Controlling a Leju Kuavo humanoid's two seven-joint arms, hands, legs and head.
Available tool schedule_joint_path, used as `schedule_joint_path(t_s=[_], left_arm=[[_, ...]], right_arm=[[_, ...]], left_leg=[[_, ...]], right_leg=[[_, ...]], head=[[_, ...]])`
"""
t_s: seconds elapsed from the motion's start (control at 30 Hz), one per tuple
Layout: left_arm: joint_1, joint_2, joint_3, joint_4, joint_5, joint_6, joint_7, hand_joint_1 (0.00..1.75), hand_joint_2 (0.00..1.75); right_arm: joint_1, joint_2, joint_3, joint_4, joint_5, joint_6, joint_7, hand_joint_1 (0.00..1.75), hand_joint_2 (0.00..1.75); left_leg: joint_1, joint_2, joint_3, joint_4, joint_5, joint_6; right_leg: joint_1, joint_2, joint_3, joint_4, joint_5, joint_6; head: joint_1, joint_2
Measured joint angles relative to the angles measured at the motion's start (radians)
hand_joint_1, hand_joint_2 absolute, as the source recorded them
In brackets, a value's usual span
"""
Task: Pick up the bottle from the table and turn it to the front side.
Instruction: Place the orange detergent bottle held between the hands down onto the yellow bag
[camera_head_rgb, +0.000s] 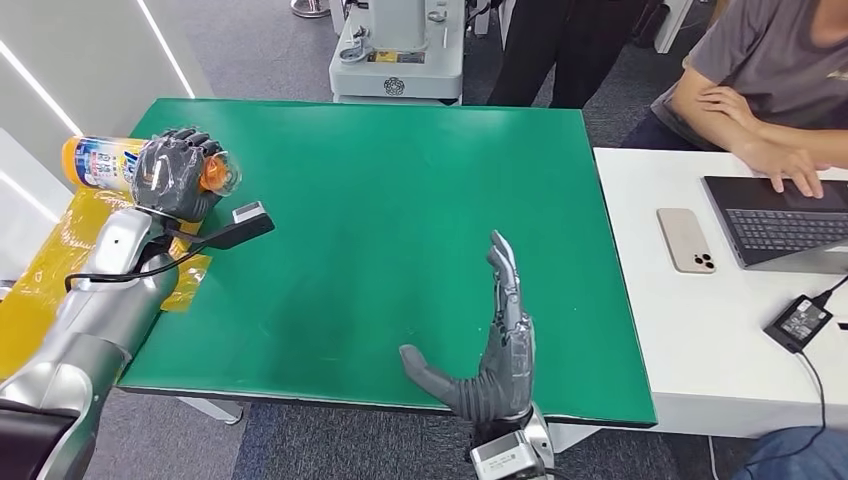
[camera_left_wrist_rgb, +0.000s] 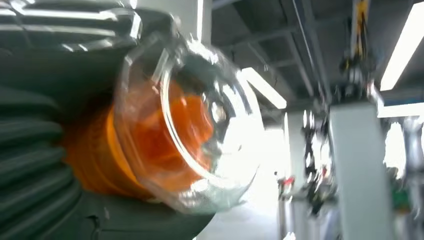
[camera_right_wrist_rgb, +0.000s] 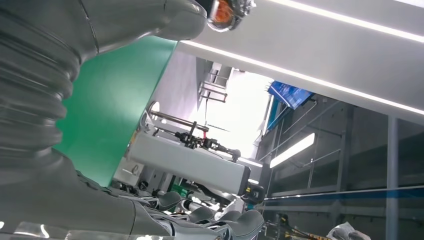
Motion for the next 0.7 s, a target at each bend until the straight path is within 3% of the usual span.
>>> schedule_joint_path(t_s=[0.13, 0.7], left_arm=[[0.001, 0.019, -0.001, 0.099, -0.026, -0.056, -0.071, 1.75, 1.75], [0.047, 0.055, -0.058, 0.255, -0.187, -0.099, -0.013, 1.75, 1.75]], right_arm=[[0.012, 0.0, 0.0, -0.013, 0.001, 0.002, 0.002, 0.0, 1.75], [0.025, 0.0, -0.004, -0.029, 0.011, 0.01, 0.011, 0.0, 1.75]], left_leg=[[0.0, 0.0, 0.0, 0.0, 0.0, 0.0], [0.0, -0.001, 0.0, 0.0, 0.0, 0.0]], right_leg=[[0.0, 0.0, 0.0, 0.0, 0.0, 0.0], [0.0, -0.001, 0.0, 0.0, 0.0, 0.0]], head=[[0.0, 0.0], [0.0, 0.0]])
